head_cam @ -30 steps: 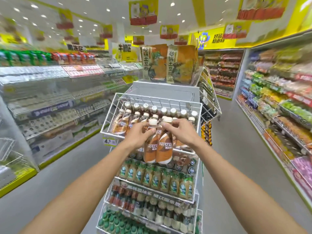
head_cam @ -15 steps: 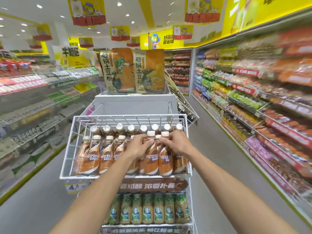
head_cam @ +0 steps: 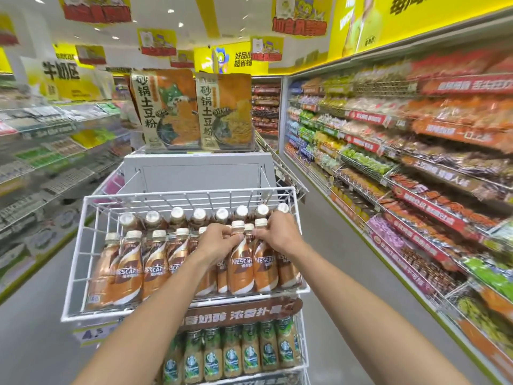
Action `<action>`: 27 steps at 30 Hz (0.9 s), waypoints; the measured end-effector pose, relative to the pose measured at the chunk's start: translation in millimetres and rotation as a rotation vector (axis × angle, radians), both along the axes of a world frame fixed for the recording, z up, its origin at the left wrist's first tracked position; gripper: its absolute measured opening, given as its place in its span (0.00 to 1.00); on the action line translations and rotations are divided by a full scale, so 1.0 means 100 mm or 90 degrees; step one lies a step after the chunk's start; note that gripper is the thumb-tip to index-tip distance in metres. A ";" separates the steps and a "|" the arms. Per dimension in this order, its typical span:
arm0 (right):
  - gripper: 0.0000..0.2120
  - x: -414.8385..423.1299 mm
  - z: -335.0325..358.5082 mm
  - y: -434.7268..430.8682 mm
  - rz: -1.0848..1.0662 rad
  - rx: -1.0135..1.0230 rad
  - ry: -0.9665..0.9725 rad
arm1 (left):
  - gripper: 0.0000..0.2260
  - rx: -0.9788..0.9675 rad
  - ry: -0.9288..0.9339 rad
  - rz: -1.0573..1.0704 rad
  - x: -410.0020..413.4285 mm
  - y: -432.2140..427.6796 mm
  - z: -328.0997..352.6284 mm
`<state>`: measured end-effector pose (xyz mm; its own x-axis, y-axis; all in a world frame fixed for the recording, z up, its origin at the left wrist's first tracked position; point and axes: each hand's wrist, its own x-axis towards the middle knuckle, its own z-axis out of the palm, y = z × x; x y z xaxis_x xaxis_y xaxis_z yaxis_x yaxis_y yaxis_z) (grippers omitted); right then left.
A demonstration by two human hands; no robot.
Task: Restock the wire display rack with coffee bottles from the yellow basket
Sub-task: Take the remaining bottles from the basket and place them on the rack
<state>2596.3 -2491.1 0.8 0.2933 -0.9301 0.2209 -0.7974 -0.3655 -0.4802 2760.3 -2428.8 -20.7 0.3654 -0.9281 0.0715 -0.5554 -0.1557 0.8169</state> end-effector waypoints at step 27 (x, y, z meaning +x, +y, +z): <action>0.27 -0.55 0.28 0.40 0.248 -0.126 0.182 | 0.32 0.260 -0.574 -0.148 -0.10 0.67 0.35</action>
